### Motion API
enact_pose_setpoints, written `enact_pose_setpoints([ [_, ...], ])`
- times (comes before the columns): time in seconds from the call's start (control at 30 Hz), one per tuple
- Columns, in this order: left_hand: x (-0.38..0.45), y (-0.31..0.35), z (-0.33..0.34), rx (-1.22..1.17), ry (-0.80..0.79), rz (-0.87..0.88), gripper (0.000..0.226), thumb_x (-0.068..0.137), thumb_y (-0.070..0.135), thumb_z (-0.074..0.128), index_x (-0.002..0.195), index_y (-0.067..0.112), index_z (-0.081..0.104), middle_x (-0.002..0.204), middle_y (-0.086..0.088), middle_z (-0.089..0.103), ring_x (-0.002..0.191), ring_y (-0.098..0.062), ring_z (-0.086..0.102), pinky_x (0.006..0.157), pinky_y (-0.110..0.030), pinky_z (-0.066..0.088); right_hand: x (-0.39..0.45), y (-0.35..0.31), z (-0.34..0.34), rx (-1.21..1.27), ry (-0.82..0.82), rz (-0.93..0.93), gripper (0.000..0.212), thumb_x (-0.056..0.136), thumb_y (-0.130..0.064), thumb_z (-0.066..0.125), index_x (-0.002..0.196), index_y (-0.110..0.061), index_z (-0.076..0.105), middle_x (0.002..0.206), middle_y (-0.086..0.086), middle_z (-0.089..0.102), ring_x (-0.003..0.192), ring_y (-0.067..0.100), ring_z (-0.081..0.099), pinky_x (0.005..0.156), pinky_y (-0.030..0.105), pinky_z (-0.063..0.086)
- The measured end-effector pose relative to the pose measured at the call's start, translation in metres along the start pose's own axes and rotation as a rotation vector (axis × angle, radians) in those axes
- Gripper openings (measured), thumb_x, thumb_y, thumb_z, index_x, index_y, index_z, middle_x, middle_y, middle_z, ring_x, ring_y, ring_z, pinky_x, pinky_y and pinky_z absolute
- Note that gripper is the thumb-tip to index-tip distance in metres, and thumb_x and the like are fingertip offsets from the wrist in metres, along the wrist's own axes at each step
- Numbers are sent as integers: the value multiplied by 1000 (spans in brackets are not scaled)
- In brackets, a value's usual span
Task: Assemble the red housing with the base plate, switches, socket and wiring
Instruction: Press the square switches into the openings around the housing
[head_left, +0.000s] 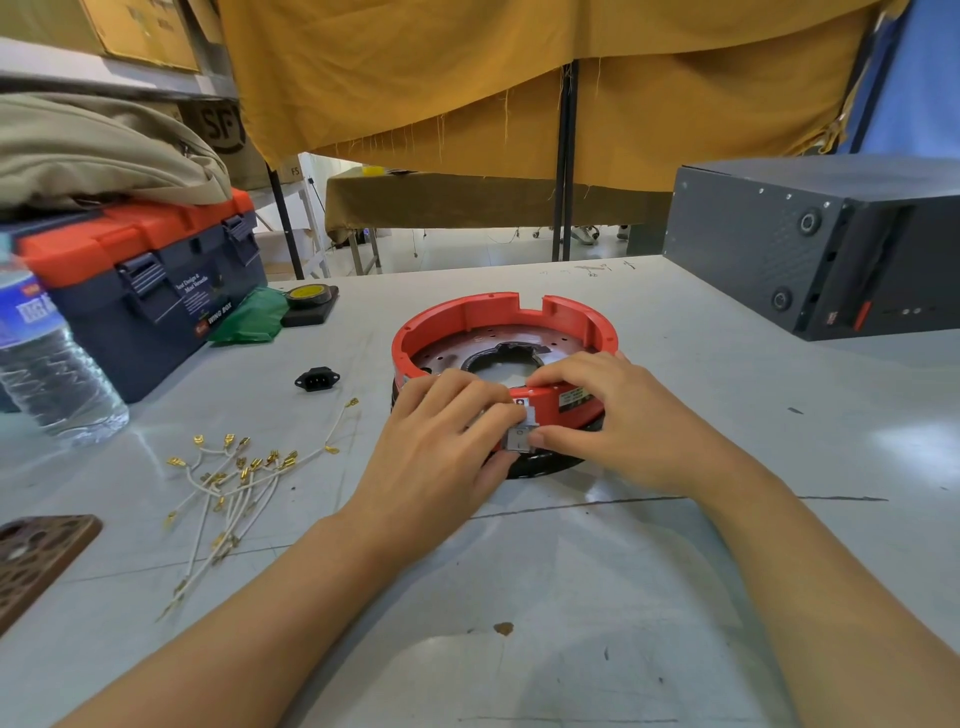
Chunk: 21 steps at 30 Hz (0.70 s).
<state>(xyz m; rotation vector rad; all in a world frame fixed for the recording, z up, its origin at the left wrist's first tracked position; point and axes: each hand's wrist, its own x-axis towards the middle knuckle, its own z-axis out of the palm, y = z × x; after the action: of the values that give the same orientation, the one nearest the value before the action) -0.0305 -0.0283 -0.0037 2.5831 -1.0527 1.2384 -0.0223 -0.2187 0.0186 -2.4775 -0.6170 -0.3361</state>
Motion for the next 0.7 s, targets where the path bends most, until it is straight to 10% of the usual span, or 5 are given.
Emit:
enact_pose_setpoints([
  [0.7, 4, 3, -1, -21, -40, -110, 23, 73, 20, 76, 93, 12, 69, 96, -4, 66, 89, -27, 60, 80, -30, 32, 2, 2, 3, -23, 55, -29, 32, 84, -43, 62, 114, -32, 59, 98, -28, 48, 98, -1, 39, 93, 21, 28],
])
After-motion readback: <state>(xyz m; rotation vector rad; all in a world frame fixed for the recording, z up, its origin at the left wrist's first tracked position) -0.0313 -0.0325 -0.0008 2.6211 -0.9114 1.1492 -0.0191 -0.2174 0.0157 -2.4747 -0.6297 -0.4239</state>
